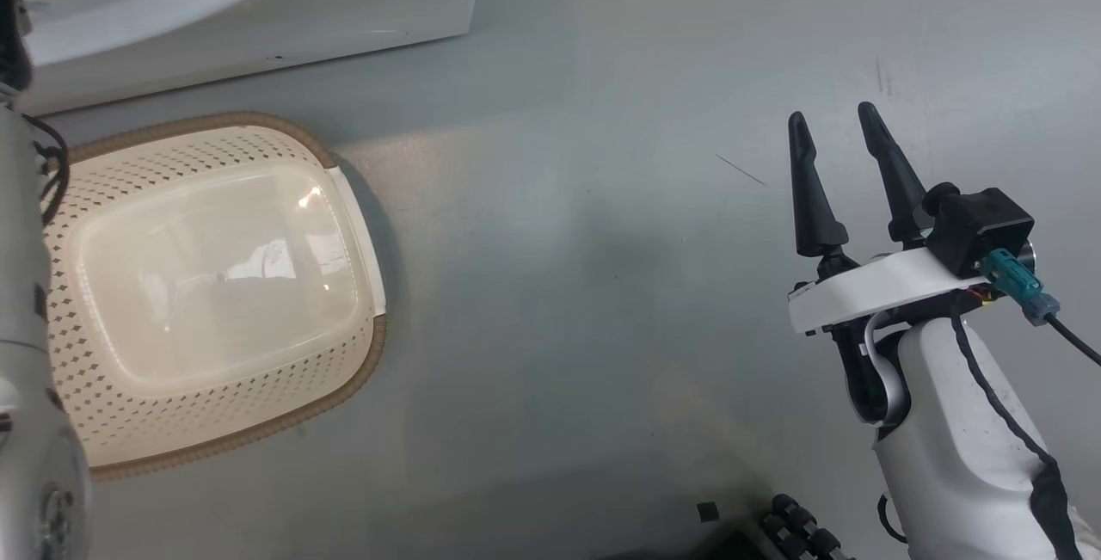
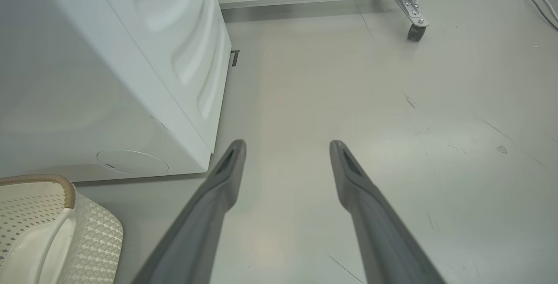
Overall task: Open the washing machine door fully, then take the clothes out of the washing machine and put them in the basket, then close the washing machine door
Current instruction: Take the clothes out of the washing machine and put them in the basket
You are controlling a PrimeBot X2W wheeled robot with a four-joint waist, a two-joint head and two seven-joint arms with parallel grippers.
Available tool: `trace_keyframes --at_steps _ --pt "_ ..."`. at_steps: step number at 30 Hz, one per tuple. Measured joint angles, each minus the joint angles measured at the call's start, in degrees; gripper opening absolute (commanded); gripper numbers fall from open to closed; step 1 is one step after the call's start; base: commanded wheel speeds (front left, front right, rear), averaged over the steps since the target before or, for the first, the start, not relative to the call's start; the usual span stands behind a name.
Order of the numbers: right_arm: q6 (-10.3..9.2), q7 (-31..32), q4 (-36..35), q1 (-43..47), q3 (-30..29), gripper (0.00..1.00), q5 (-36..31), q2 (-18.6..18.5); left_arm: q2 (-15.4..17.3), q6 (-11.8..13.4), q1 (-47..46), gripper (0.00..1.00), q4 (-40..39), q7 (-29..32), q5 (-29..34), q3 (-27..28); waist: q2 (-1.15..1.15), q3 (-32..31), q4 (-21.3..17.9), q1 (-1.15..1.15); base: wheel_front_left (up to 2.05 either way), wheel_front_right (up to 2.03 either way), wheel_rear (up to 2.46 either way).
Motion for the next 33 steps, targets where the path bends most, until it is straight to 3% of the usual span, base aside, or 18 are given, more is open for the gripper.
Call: trace_keyframes --at_steps 6,20,24,33 --pt "0.05 0.00 0.47 0.00 -1.13 1.00 -0.88 -0.01 -2.75 -1.02 2.22 0.00 1.47 -3.76 1.45 -2.25 0.00 -1.91 1.40 0.00 0.00 0.00 0.00" --pt "0.59 0.00 2.83 0.57 -2.31 1.00 -2.86 -0.03 -5.20 -2.42 7.36 0.00 4.08 -11.14 2.44 -4.93 0.00 -8.47 4.79 0.00 0.00 0.00 0.00" --pt "1.04 0.00 3.70 1.92 -2.75 1.00 -2.86 -0.04 -7.59 -3.00 10.56 0.00 4.59 -12.54 2.36 -5.72 0.00 -11.05 5.85 0.00 0.00 0.00 0.00" --pt "1.08 0.00 4.53 3.10 -3.33 1.00 -2.94 -0.07 -8.35 -3.39 18.53 0.00 5.06 -13.56 1.88 -6.75 0.00 -15.80 7.97 0.00 0.00 0.00 0.00"
